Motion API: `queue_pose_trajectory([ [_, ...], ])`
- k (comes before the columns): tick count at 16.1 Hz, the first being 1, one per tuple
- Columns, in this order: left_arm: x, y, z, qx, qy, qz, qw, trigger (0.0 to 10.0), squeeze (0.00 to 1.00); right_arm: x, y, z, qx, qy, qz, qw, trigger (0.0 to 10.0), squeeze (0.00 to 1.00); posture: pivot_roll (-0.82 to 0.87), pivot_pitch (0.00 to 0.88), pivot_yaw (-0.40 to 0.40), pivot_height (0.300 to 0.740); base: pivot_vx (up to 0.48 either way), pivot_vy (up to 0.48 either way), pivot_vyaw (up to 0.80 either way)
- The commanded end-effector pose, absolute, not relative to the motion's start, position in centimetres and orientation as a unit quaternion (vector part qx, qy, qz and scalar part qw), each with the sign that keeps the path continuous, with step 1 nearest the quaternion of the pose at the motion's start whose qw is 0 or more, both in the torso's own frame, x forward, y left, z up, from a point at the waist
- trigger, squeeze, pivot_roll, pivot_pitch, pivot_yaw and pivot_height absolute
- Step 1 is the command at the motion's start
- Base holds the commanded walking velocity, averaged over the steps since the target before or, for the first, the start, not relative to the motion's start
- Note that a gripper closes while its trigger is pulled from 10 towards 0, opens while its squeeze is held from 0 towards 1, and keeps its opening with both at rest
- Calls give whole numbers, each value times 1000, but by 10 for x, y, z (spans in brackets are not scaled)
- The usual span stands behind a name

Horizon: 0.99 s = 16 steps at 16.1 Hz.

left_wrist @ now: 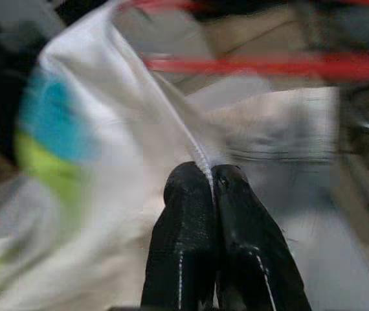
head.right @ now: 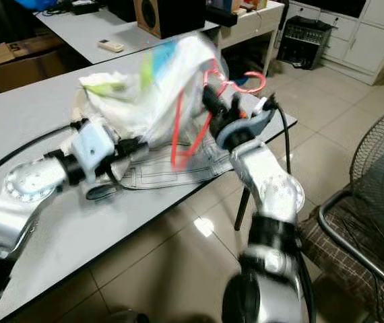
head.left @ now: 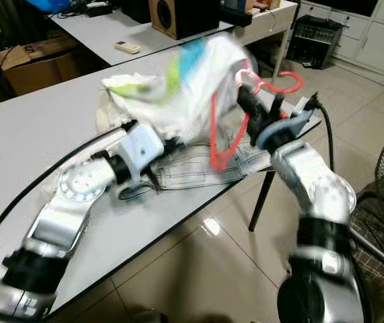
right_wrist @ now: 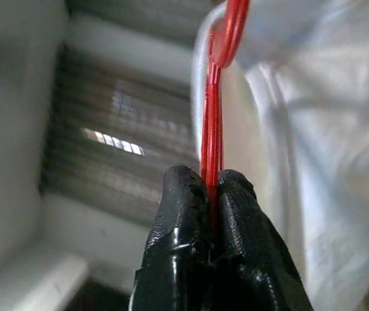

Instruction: Hang hanger

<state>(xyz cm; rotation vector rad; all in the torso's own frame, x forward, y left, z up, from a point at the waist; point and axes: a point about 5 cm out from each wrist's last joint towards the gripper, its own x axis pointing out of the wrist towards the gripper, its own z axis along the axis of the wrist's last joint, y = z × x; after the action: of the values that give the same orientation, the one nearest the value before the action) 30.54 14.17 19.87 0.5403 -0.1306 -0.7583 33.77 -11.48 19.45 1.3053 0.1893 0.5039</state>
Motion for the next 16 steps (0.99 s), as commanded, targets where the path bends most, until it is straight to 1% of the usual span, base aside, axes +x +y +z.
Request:
queue_pose_trajectory([
  [1, 311, 145, 213, 272, -94, -337, 897, 0, 0, 333, -111, 194, 581, 106, 237, 772, 10000, 0, -31, 0, 40, 740, 0, 0, 0],
  [2, 318, 145, 230, 280, -131, -306, 900, 0, 0, 323, -114, 184, 574, 147, 218, 776, 10000, 0, -34, 0, 38, 740, 0, 0, 0],
  [3, 324, 144, 248, 290, -172, -282, 898, 0, 0, 310, -121, 177, 572, 169, 203, 777, 10000, 0, -42, 0, 43, 740, 0, 0, 0],
  [4, 325, 143, 254, 293, -187, -273, 897, 0, 0, 305, -124, 176, 573, 173, 199, 776, 10000, 0, -42, 0, 43, 740, 0, 0, 0],
  [7, 326, 141, 274, 305, -238, -262, 884, 0, 0, 289, -123, 179, 599, 172, 196, 757, 10000, 0, -55, 0, 58, 740, 0, 0, 0],
  [8, 323, 140, 280, 307, -260, -260, 878, 0, 0, 286, -123, 179, 620, 172, 181, 743, 10000, 0, -55, 0, 58, 740, 0, 0, 0],
  [10, 321, 143, 289, 308, -287, -244, 874, 0, 0, 281, -120, 179, 629, 178, 179, 735, 10000, 0, -54, 0, 56, 740, 0, 0, 0],
  [11, 320, 147, 297, 312, -312, -231, 867, 0, 0, 278, -119, 175, 623, 188, 181, 737, 10000, 0, -53, 0, 55, 740, 0, 0, 0],
  [12, 322, 156, 298, 322, -300, -231, 868, 0, 0, 283, -122, 174, 600, 189, 187, 755, 10000, 0, -53, 0, 58, 740, 0, 0, 0],
  [13, 327, 174, 292, 342, -255, -230, 875, 0, 0, 295, -123, 177, 570, 183, 201, 775, 10000, 0, -51, 0, 59, 740, 0, 0, 0],
  [14, 329, 183, 290, 351, -239, -230, 876, 0, 0, 299, -121, 182, 558, 182, 214, 781, 10000, 0, -51, 0, 59, 740, 0, 0, 0],
  [15, 328, 204, 297, 384, -216, -220, 870, 0, 0, 301, -108, 195, 512, 178, 279, 793, 10000, 0, -33, 0, 44, 740, 0, 0, 0],
  [16, 325, 223, 311, 403, -212, -196, 868, 0, 0, 300, -97, 204, 466, 177, 335, 800, 10000, 0, -23, 0, 35, 740, 0, 0, 0],
])
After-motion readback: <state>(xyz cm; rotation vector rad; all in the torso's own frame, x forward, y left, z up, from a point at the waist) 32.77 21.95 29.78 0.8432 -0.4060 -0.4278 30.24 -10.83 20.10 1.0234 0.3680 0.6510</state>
